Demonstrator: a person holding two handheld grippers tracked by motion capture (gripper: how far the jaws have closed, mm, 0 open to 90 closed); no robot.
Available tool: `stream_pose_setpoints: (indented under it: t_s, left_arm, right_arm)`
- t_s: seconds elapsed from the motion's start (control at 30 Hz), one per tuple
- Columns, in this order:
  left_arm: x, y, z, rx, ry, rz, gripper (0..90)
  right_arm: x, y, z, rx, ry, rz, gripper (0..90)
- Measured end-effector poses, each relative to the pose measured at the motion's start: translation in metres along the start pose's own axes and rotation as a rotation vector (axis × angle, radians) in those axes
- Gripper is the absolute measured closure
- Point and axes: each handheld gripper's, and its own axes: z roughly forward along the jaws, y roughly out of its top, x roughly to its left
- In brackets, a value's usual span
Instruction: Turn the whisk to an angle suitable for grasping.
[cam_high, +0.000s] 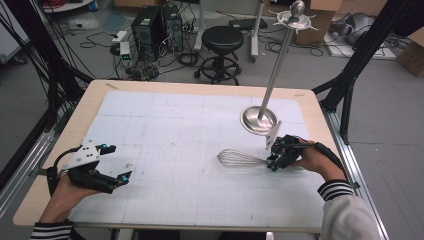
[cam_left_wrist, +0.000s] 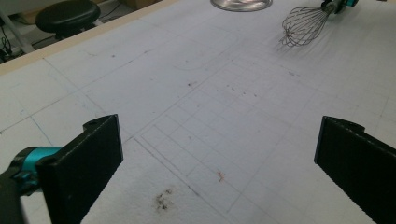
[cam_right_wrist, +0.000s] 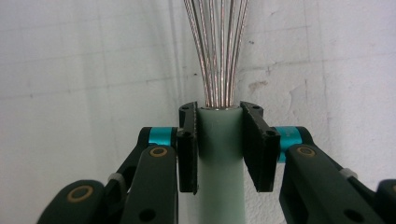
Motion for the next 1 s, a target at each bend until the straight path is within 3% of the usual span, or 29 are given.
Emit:
stream_pose_setpoints:
  t_s: [0.63,0.77,1.0]
  left_arm:
    - [-0.001,0.001,-0.002,-0.007,-0.002,0.005,1.7]
    - [-0.001,0.001,-0.003,-0.01,-0.002,0.003,1.7]
    - [-0.002,0.003,-0.004,-0.016,-0.009,0.012,1.7]
  right_arm:
    - [0.014,0.003,-0.028,-0.107,0.001,0.071,69.6]
    - [0.02,0.014,-0.039,-0.137,-0.003,0.097,69.5]
    - [0.029,0.03,-0.049,-0.175,-0.014,0.084,69.5]
